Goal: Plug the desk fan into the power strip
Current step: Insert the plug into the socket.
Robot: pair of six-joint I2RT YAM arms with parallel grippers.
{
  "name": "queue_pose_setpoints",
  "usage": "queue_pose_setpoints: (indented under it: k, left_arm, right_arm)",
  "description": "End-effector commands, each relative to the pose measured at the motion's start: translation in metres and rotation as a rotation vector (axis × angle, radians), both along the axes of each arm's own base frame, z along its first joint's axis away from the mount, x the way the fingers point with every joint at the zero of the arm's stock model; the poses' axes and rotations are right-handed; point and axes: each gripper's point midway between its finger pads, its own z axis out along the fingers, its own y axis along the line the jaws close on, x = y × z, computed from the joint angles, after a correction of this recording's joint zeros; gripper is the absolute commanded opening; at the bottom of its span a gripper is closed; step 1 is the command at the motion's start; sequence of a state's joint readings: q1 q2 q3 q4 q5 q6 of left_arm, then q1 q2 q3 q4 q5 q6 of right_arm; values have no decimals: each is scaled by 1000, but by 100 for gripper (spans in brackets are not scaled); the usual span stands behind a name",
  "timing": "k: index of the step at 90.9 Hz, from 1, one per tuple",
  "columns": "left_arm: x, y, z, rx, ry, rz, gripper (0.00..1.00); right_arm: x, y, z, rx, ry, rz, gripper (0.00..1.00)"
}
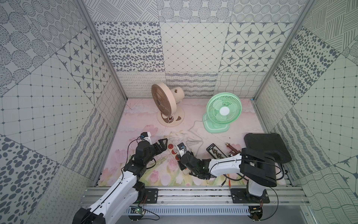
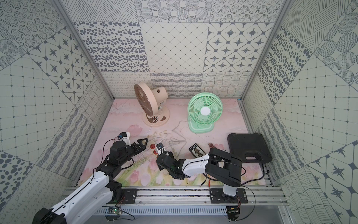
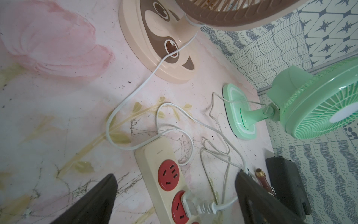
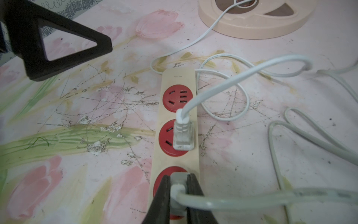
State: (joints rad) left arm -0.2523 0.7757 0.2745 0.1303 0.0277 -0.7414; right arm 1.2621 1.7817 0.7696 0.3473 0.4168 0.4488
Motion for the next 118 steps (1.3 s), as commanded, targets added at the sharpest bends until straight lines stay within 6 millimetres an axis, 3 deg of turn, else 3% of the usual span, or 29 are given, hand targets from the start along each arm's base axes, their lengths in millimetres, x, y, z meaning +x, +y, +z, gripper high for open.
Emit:
queue_pose_setpoints:
  k: [1,31,55,87,102,118]
  left_arm:
    - [5,3,10,-10,-42,18,99]
    - [5,4,9,-7,-41,20,100]
    - [4,3,10,-9,-44,17,99]
    - [4,3,10,-12,-42,15,99]
    - [4,2,11,-17,-41,11,100]
    - [4,2,10,-18,-41,10,99]
  right_arm:
    - [-77,-80,-121,-402,317,128,0]
    - [-89,-65,-131,-453,321,181,0]
    - [-94,-73,-136,-477,325,163,0]
    - [-88,-72,-126,-465,303,138,0]
    - [-84,-59,-108,-434,283,141,19]
    - [-76,-40,-86,-395,258,150,24]
